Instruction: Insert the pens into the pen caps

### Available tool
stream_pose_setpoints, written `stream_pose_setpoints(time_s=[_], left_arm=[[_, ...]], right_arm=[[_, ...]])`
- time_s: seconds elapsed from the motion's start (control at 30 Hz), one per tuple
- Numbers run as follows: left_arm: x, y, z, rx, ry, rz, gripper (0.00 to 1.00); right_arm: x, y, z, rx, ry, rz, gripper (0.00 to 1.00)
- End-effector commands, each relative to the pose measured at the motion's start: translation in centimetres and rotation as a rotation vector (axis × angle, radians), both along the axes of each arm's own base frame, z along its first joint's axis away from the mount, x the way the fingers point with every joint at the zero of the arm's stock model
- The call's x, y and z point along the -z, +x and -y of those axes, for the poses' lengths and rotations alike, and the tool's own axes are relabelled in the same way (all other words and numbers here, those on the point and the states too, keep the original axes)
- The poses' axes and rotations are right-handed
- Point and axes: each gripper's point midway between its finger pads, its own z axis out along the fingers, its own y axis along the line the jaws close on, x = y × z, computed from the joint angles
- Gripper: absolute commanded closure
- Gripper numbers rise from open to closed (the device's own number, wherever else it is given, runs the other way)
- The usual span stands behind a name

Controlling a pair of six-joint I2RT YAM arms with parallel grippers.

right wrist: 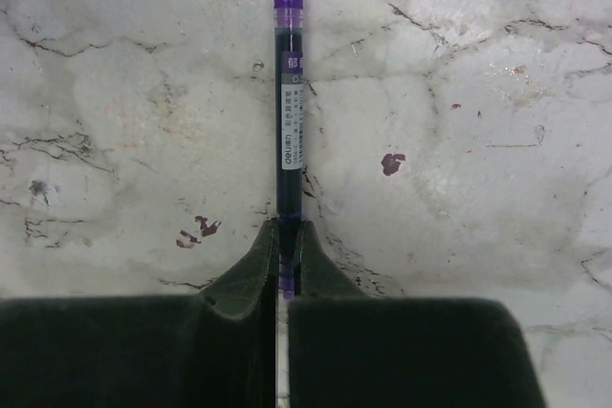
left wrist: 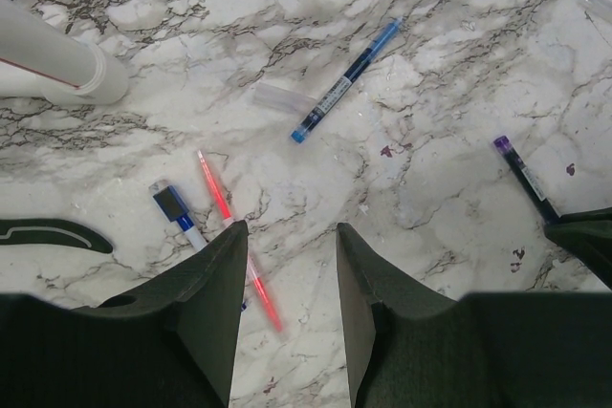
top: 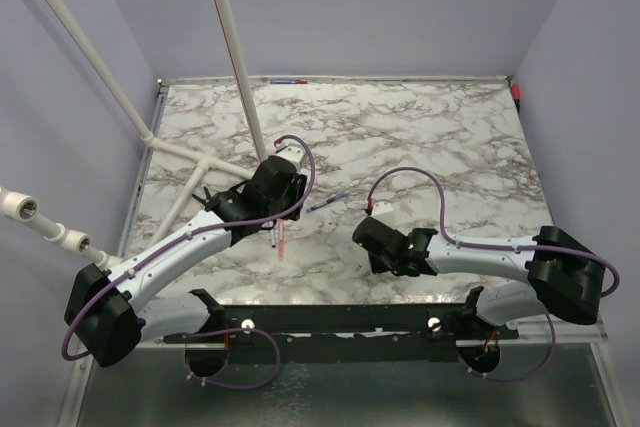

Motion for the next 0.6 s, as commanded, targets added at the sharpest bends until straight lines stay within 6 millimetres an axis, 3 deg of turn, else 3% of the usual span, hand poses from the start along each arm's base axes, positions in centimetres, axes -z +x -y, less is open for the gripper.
stream_pose_setpoints(time_s=[0.0,0.23,0.57], left_arm=[[-0.3,-0.1,0.3,0.028,-0.021,0.014,0.57],[-0.7,0.0,-0.1,0.012,-0.018,0.033,0.56],[-3.7,-0.5,1.3,0.05,-0.125,0.042,0.55]], right_arm=[[-1.7,-0.1,-0.8,-0.036,0.037,-0.005,0.99],[-4.7,0.5,-2.0,-0.08,0.098,0.047,0.99],[-8.5,0.9,-2.3,-0.217,0.148,0.171,0.99]])
